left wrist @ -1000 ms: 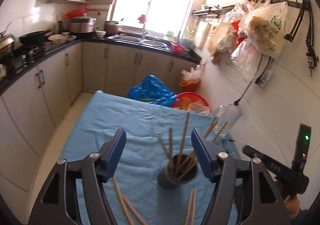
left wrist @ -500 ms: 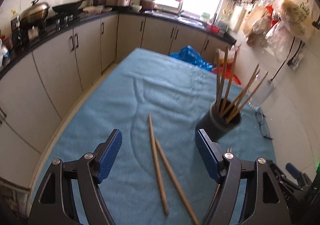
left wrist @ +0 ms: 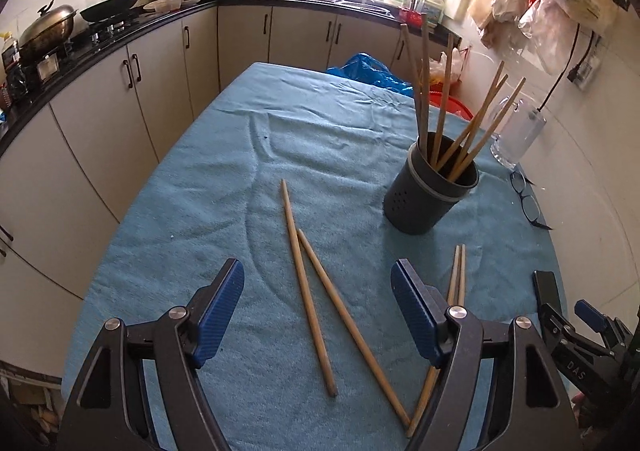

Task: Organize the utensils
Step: 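Move both open tools back toward the remaining chopsticks on the cloth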

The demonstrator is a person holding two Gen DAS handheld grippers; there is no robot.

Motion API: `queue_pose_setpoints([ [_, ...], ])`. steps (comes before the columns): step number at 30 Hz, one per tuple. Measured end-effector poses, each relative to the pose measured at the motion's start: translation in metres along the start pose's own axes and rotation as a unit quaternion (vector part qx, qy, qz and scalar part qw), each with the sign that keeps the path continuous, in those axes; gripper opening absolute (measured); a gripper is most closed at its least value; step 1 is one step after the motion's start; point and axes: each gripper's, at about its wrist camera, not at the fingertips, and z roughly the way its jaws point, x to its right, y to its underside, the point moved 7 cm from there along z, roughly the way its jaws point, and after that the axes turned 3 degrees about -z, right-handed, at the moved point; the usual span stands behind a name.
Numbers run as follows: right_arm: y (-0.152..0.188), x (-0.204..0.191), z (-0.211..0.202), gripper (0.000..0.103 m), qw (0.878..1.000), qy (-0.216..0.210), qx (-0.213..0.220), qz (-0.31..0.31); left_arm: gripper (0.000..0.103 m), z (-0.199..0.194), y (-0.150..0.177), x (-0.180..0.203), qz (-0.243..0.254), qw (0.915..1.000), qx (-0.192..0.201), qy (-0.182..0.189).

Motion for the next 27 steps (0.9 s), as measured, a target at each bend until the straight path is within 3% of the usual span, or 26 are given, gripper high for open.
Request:
queue_pose_setpoints([
  [18, -0.003, -0.019, 0.005, 0.082, 1.0, -0.004, -0.01, -0.023, 0.075, -0.002, 0.003, -0.02, -0.02, 0.9998, -0.003, -0.009],
  [23, 0.0, -0.03, 0.016, 0.081, 0.999, -0.032, -0.03, -0.018, 0.075, -0.001, 0.004, -0.035, -0.034, 0.9993, -0.007, -0.017],
  [27, 0.004, -0.028, 0.034, 0.052, 0.989, -0.111, -0.076, 0.053, 0.075, 0.002, 0.006, -0.051, -0.049, 0.9983, -0.02, -0.025],
])
